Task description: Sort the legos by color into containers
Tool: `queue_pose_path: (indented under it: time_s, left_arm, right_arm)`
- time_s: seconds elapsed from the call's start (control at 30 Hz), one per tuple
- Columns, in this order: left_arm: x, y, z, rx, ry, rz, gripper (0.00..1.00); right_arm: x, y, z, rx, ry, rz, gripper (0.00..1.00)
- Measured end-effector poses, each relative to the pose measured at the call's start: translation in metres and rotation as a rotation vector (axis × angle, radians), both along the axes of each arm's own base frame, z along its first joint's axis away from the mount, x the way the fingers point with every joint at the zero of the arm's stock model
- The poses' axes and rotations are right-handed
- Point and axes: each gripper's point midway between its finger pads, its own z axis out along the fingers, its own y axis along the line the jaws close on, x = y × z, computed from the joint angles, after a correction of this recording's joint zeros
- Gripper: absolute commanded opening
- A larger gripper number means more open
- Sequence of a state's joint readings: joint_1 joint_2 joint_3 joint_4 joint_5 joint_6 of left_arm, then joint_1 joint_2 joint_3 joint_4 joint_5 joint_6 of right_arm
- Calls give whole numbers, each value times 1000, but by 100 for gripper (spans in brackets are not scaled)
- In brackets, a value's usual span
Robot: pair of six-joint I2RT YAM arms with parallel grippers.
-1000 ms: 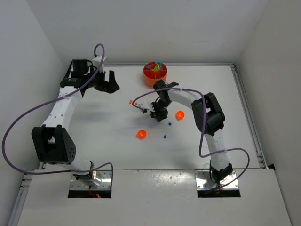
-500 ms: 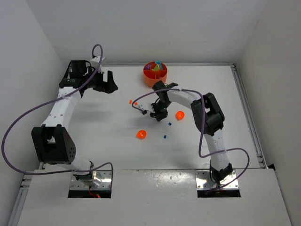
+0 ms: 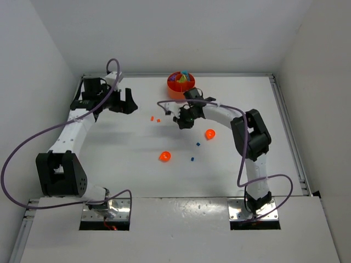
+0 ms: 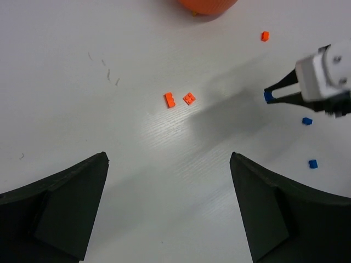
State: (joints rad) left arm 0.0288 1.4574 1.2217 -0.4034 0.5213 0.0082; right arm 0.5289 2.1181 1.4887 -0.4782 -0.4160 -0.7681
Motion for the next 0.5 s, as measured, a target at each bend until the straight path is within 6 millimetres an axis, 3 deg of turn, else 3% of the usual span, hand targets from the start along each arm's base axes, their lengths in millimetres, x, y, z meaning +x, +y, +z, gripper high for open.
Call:
queue_pose_path:
  time_s: [0.1,0.2,0.4,0.5]
  left_arm:
    - [-4,0,4,-4,-19,9,99]
    - [-3,0,12,-9,-51,14,99]
    - [-1,0,19,-15,-77,20,99]
    - [0,2,18,-18,-77,27,99]
  right_arm:
    - [32,3,27,107,-33,-160,0]
    - [73,6,67,224,-84,-302,0]
    - [157,-3,166,482,-244,-536,0]
    - [189,-12,193,568,-292,-607,0]
